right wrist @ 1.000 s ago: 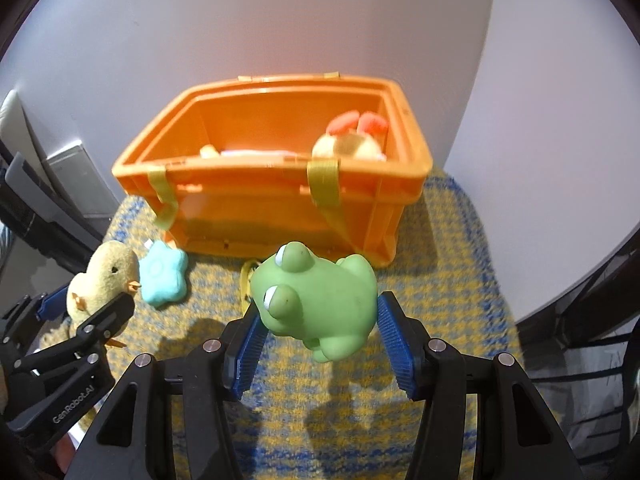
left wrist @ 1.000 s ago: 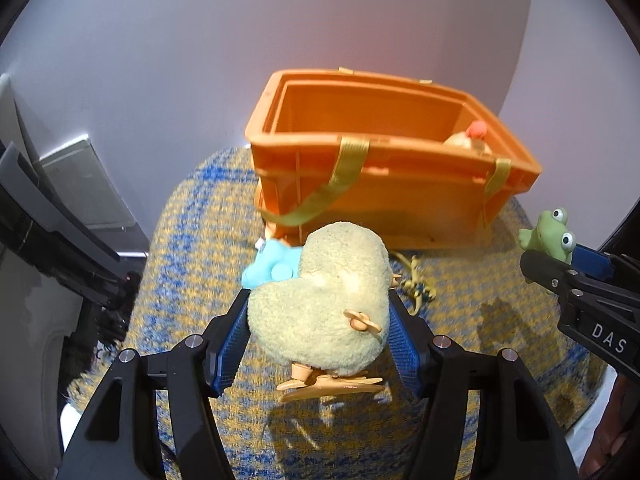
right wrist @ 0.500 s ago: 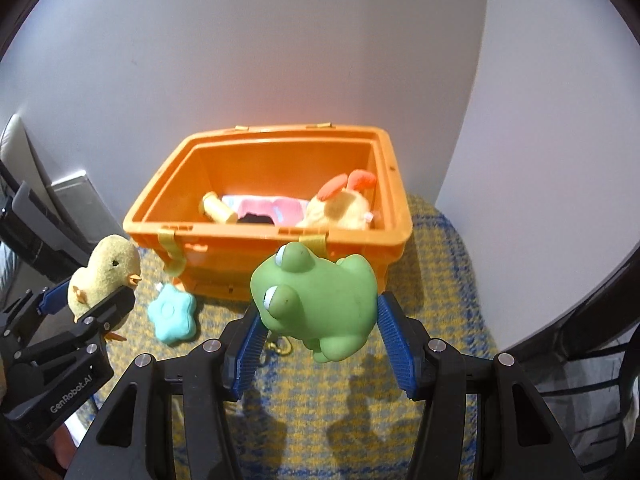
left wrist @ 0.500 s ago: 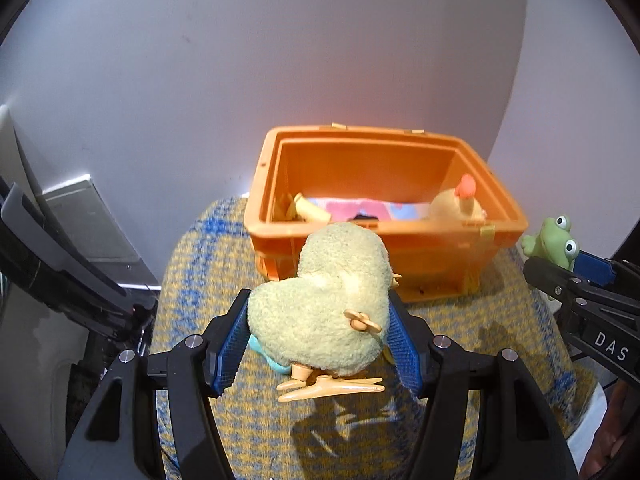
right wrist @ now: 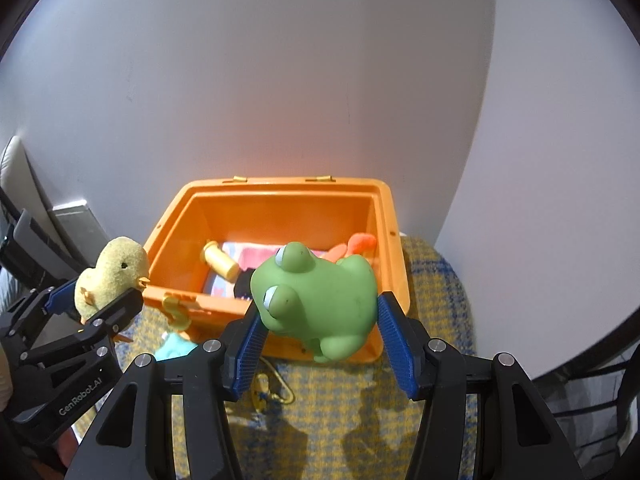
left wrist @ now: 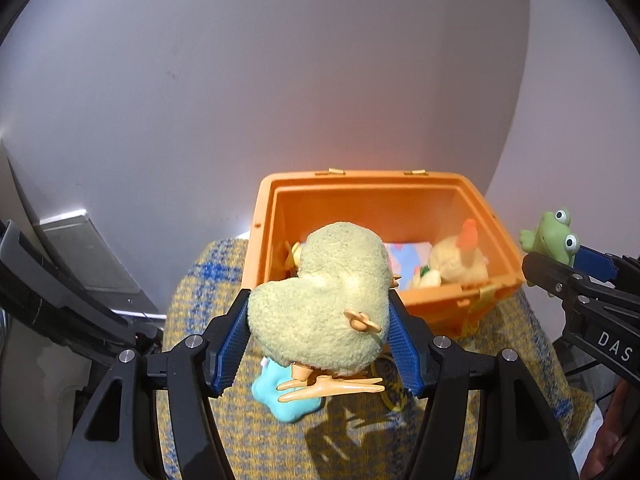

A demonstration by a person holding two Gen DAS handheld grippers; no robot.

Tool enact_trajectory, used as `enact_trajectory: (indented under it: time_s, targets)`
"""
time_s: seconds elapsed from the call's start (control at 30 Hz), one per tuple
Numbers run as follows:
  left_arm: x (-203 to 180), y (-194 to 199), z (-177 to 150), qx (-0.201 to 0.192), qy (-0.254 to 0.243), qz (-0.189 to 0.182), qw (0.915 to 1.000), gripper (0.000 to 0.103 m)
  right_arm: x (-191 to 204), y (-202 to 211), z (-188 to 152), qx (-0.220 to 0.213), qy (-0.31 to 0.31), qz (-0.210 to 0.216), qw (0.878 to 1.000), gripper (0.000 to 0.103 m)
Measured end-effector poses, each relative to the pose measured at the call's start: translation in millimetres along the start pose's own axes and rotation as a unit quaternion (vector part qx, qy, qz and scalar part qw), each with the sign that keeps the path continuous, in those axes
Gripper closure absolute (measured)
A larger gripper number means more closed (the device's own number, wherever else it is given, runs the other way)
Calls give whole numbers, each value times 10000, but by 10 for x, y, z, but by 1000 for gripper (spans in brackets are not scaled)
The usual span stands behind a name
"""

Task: Organize objects
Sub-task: 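Carry the chick with the left tool while the right tool carries the frog over the bin, then open the left tool over the bin while the right tool releases the frog inside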

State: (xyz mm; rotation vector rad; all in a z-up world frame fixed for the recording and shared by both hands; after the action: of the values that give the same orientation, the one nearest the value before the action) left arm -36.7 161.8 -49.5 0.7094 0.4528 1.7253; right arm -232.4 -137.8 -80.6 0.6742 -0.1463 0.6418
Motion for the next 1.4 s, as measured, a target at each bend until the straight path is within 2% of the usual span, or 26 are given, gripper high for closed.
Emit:
enact_trajectory:
  time_s: [0.27,0.93,1.4]
  targets:
    - [-33,-172,228,-17,-97,-106,9999,40,-44,-90,136,-20,-19,-8,10000,48]
    - [-54,-816,525,227,-218,-373,9988,40,-53,-579,473,108,14,-43,9999,48]
    - [-29,-1207,534,525,-228,-560,9968,40,-27,-829,519,337,89,-6,9994,48]
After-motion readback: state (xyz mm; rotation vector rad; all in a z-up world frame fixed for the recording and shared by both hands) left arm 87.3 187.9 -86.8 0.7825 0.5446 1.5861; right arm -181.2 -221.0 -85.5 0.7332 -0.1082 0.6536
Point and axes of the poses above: each gripper's, at about its wrist camera, not at the fingertips, and y roughly against the way its jaws point, x to its left, z to its top, the point moved 7 cm from there along -y, roughly the way its jaws point, and after that the axes turned 2 degrees about y, right-handed, at the moved point
